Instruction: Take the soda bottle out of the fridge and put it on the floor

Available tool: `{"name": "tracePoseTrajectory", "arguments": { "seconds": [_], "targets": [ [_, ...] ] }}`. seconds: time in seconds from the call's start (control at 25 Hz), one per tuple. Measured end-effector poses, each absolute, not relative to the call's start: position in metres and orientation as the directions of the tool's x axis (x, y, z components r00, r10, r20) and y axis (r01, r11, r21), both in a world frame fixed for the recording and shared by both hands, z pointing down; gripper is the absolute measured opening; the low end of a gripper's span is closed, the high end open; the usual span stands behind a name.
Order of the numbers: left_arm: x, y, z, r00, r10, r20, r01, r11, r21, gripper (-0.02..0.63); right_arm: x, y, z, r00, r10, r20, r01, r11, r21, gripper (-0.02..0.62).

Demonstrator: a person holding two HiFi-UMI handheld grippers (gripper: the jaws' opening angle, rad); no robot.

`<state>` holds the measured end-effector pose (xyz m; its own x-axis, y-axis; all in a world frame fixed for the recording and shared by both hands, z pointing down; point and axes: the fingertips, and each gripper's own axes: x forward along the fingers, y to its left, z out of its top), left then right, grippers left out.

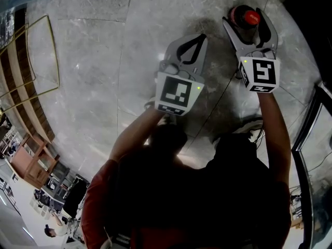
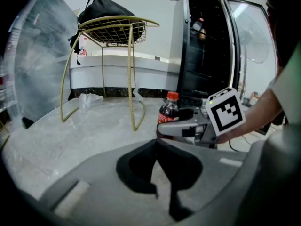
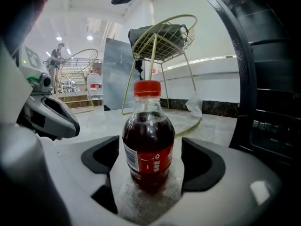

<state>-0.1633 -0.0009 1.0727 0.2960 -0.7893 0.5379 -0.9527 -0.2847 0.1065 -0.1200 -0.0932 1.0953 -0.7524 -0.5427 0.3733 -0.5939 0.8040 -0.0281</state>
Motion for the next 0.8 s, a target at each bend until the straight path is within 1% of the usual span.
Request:
{"name": "tracePoseTrajectory", "arguments": {
  "seconds": [0.12,0.28,0.8],
  "targets": [
    [-0.162,-0.001,1.073,0.296,-0.789,0.539,-0.952,-0.286,0.104,0.000,-0.118,-0.091,1.094,-0.762,-0.537,0.363,-0.591,0.805,-0.048,0.433],
    [-0.161,-0.001,1.073,0.296,-0.789,0.539,-0.952,-0.288,0.102,0.000,-0.116,-0.089,1.090,-0.767,-0.539,0.348,-0.592,0.804,-0.059,0.453],
    [-0.155,-0.001,1.071,0.297,-0.789,0.538,-0.951,-0.295,0.093,0.000,-0.097,-0.083,1.088,-0.751,-0.564,0.344,-0.622,0.778,-0.083,0.453]
  ]
}}
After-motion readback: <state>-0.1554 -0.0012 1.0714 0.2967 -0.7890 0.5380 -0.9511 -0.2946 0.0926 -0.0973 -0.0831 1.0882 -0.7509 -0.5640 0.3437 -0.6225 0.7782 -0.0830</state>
